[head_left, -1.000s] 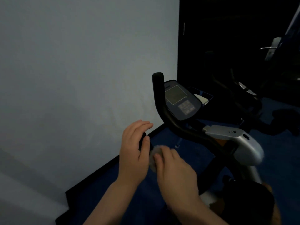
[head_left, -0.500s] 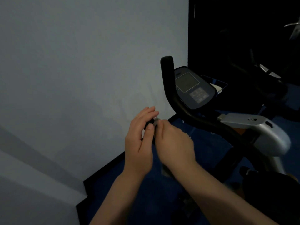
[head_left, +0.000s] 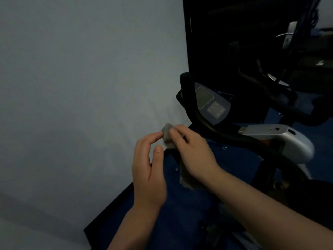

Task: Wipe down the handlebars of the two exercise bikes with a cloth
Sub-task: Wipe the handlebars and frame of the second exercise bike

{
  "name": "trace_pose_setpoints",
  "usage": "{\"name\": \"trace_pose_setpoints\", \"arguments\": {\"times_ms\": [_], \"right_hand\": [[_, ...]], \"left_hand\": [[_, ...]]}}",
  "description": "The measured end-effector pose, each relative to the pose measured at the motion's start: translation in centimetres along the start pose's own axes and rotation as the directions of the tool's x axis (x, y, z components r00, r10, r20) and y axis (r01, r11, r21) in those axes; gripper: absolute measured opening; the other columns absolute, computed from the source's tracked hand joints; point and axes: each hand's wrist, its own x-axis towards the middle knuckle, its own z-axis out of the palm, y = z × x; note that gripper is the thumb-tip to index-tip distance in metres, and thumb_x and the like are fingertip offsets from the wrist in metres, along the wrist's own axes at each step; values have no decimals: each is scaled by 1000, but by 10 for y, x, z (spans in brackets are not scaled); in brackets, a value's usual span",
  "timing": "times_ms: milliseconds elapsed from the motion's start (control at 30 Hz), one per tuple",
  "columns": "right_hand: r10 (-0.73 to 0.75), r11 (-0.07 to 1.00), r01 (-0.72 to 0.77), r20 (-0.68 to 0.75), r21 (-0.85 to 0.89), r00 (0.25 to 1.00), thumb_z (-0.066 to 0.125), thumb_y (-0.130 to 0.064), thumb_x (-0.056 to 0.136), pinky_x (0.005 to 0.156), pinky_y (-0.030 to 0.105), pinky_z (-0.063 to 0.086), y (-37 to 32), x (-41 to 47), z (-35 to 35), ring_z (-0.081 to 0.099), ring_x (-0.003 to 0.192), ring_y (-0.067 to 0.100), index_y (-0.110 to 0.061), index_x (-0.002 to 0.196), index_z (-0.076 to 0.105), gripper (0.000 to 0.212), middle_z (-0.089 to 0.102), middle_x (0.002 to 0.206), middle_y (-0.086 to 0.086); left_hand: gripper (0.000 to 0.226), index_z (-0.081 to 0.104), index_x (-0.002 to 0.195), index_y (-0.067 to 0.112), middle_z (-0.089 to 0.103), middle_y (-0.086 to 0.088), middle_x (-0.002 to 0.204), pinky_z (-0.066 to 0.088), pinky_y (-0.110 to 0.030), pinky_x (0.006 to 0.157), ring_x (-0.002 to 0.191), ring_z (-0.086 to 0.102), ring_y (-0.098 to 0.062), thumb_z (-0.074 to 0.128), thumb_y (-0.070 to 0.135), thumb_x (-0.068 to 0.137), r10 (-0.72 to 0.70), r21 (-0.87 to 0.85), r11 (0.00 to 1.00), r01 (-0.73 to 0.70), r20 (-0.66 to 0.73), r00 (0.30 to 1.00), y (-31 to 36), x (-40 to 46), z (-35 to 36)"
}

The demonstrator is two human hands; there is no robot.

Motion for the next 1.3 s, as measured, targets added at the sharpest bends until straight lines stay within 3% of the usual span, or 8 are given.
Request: {"name": "trace_pose_setpoints", "arguments": {"times_ms": [133,333,467,567,733,933,1133,1300], "right_hand": [[-389,894,392,59,-218,919,46,-31,97,83,21,49,17,-19,-25,54,103,1,-40,126,51,31,51,116,-18],[-216,957,219,34,-193,976,45,-36,97,72,28,43,-7,5,1,53,80,6,-27,93,63,20,55,88,-6],[-350,866,328,10,-377,937,45,-35,96,75,21,48,6,-22,-5,53,95,2,-33,123,52,28,51,113,-14],[-297,811,191,-107,-553,949,32,-41,97,65,29,50,16,-49,-8,56,87,5,-42,127,40,30,57,107,-16],[165,883,-242,-216,-402,962,15,-46,99,64,35,43,2,-26,6,55,73,14,-39,94,48,34,54,80,-13],[-163,761,-98,-336,-641,928,17,-47,96,53,29,38,5,-61,20,55,71,13,-28,116,49,42,55,92,-6],[-192,680,-70,-269,-730,944,32,-40,94,44,27,35,47,-104,-39,53,52,16,-16,76,57,40,56,66,-4],[-237,754,85,-149,-651,960,38,-30,93,53,32,40,59,-104,-68,53,53,19,-11,62,57,41,56,59,0]], "left_hand": [[27,55,114,33,58,17,114,39,-10,92,112,55,-6,39,21,97,22,-20,1000,-21,30,999,-4,3,-6],[24,56,114,33,61,14,112,44,-16,90,109,58,-10,41,28,95,-18,-111,993,25,61,998,-9,4,-10],[24,58,113,28,62,11,111,46,-19,90,110,58,-12,41,24,96,-43,-107,993,53,95,995,-15,6,-10],[25,57,113,31,61,17,113,42,-10,90,112,56,-3,41,25,95,-46,-106,993,57,108,993,-15,5,-8],[25,57,115,26,60,15,113,41,-10,91,111,56,-2,41,24,95,-3,-118,993,21,153,988,-11,9,0],[27,57,115,22,59,14,113,43,-21,92,106,56,-6,38,24,96,247,-36,968,-247,275,929,-5,16,15],[29,70,100,9,69,-4,107,40,-48,97,101,62,-22,43,18,94,530,178,752,-635,409,742,-15,21,35],[26,72,94,6,73,-6,97,43,-37,86,90,65,-28,48,14,93,621,278,614,-738,406,670,-30,27,36]]}}
